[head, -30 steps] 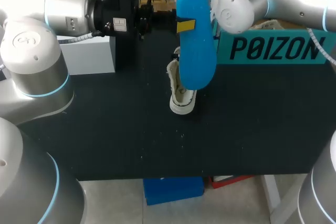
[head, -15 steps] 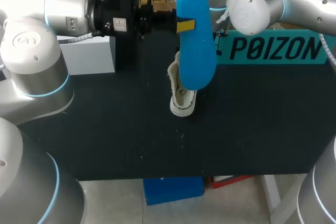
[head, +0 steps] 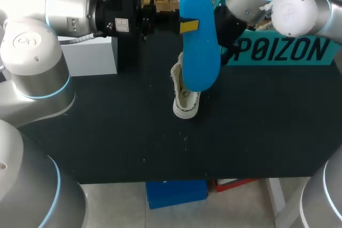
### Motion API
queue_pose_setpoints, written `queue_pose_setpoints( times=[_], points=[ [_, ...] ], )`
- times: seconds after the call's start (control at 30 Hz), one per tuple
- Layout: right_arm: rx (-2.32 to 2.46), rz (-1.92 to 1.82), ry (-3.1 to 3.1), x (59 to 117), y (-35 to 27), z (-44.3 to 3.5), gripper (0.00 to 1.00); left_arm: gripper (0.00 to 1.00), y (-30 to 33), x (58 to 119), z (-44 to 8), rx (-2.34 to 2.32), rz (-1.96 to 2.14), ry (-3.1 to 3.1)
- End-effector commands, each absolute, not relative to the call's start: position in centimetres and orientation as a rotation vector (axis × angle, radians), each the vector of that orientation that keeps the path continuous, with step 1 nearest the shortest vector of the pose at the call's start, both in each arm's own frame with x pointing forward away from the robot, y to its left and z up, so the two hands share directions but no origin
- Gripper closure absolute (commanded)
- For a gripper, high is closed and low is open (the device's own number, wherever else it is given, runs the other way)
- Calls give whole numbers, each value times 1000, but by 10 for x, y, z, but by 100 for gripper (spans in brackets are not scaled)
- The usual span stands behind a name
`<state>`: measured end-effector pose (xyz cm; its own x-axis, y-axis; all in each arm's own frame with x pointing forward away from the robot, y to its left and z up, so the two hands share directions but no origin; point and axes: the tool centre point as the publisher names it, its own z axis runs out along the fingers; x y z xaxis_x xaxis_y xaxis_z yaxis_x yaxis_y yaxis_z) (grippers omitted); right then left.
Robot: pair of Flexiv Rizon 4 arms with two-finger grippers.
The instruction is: Take the shoe out of the shoebox, open the shoe tongue, remove and reinsert the insole, then place the shoe into the shoebox
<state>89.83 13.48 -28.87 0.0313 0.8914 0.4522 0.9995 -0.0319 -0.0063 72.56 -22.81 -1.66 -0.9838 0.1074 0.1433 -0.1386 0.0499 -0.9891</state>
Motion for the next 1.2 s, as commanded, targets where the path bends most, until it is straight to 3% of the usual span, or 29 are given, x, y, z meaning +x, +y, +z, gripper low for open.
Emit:
queue_pose_setpoints(
  times=[0.03, 0.5, 1.2],
  points=[
    [-1895, -630, -1827, 891, 126, -291, 0, 100, -229, 725, -17, 34, 2052, -2141],
    [-1895, -630, -1827, 891, 126, -291, 0, 100, -229, 725, -17, 34, 2052, -2141],
    [-1466, -1163, -1261, 893, 118, -268, 0, 100, -229, 725, -17, 34, 2052, -2141]
  ],
)
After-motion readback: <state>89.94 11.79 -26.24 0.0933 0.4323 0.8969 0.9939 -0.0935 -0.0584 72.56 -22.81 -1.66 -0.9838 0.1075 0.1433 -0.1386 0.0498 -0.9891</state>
